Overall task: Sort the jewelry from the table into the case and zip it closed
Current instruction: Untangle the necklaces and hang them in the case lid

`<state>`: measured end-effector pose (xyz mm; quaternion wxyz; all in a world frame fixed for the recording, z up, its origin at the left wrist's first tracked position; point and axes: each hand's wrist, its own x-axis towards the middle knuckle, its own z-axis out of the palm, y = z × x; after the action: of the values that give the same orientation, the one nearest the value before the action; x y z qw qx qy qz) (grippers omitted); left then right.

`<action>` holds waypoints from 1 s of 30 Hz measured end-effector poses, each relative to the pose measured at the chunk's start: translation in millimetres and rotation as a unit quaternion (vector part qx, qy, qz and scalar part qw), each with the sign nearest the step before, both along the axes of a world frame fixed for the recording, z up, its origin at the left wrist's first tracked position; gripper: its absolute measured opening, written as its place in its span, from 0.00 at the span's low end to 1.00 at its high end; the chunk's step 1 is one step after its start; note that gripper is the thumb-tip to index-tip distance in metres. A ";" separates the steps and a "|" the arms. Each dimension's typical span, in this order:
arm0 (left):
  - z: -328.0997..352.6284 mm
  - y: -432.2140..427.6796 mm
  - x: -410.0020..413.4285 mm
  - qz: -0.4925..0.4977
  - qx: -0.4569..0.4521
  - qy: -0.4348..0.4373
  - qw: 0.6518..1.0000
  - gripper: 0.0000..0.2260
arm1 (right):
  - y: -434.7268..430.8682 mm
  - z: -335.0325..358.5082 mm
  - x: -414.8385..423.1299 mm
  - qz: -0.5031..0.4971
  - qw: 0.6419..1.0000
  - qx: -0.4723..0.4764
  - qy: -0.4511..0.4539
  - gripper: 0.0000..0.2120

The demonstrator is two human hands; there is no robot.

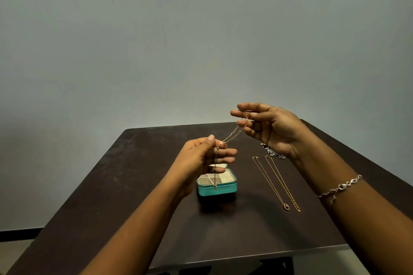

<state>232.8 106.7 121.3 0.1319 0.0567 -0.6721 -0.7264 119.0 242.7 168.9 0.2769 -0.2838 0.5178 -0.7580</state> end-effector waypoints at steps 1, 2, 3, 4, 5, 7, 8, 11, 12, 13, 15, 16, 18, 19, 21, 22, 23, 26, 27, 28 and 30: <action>-0.1 -0.6 -0.4 0.004 0.011 0.004 1.000 0.14 | 2.2 -3.4 1.2 -0.004 1.000 -0.002 -0.002 0.13; -0.1 -1.0 -0.7 0.008 0.024 0.010 1.000 0.14 | 4.3 -7.0 2.5 -0.008 1.000 -0.003 -0.004 0.14; -0.1 -1.4 -0.7 0.013 0.036 0.014 0.999 0.13 | 6.0 -11.0 3.8 -0.010 1.000 -0.003 -0.007 0.14; 0.3 -1.6 -0.8 0.020 0.045 0.017 0.999 0.12 | 7.7 -14.9 5.5 -0.011 1.000 -0.003 -0.011 0.15; 0.6 -1.9 -0.6 0.027 0.052 0.019 0.998 0.11 | 9.0 -18.8 7.2 -0.012 1.000 -0.003 -0.016 0.15; 1.5 -2.3 -0.4 0.034 0.069 0.019 0.997 0.09 | 11.1 -25.7 10.3 -0.016 0.999 -0.006 -0.028 0.15; 1.7 -2.6 -0.3 0.036 0.077 0.017 0.996 0.08 | 11.8 -28.4 11.8 -0.020 0.999 -0.009 -0.031 0.15; 1.2 -3.0 -0.2 0.046 0.095 0.004 0.994 0.07 | 12.9 -32.8 15.4 -0.032 0.999 -0.015 -0.030 0.15; 1.0 -2.6 -0.5 0.050 0.102 0.000 0.994 0.07 | 13.1 -33.9 16.8 -0.035 0.999 -0.017 -0.029 0.15; 0.6 -2.2 -0.6 0.054 0.111 -0.002 0.992 0.06 | 13.1 -35.5 18.6 -0.038 0.999 -0.019 -0.030 0.15; 1.1 -1.6 -0.4 0.060 0.138 -0.006 0.989 0.05 | 12.7 -40.3 23.8 -0.046 0.998 -0.023 -0.033 0.15; 2.0 -1.6 -0.1 0.058 0.155 -0.009 0.986 0.05 | 12.5 -44.0 26.7 -0.052 0.998 -0.029 -0.039 0.14; 4.0 -2.3 0.9 0.048 0.190 -0.016 0.980 0.05 | 11.4 -53.9 32.4 -0.062 0.995 -0.050 -0.066 0.14; 4.8 -2.8 1.5 0.044 0.203 -0.022 0.978 0.05 | 10.4 -59.7 34.8 -0.066 0.992 -0.062 -0.087 0.13; 4.8 -2.6 2.5 0.040 0.213 -0.037 0.976 0.05 | 7.6 -71.5 39.3 -0.073 0.984 -0.087 -0.138 0.13; 4.6 -1.9 2.4 0.039 0.210 -0.046 0.976 0.05 | 5.7 -76.9 41.0 -0.076 0.978 -0.100 -0.164 0.12; 4.1 -1.3 2.6 0.037 0.206 -0.054 0.976 0.05 | 3.8 -82.4 42.9 -0.080 0.972 -0.112 -0.191 0.11; 3.2 -0.3 1.2 0.026 0.180 -0.066 0.981 0.05 | -4.5 -96.4 47.6 -0.094 0.953 -0.127 -0.260 0.09; 3.2 -0.7 0.7 0.023 0.164 -0.068 0.984 0.05 | -7.5 -100.4 48.9 -0.097 0.948 -0.121 -0.277 0.08; 3.1 -1.1 0.2 0.018 0.149 -0.070 0.986 0.05 | -10.5 -104.5 50.1 -0.097 0.945 -0.113 -0.292 0.08; 3.0 -1.7 -0.6 0.005 0.130 -0.072 0.989 0.05 | -15.9 -111.8 52.5 -0.093 0.940 -0.091 -0.316 0.08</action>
<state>232.2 105.0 124.3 0.0777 0.1289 -0.5795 -0.8009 171.5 226.8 57.0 0.3276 -0.0039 0.3567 -0.8749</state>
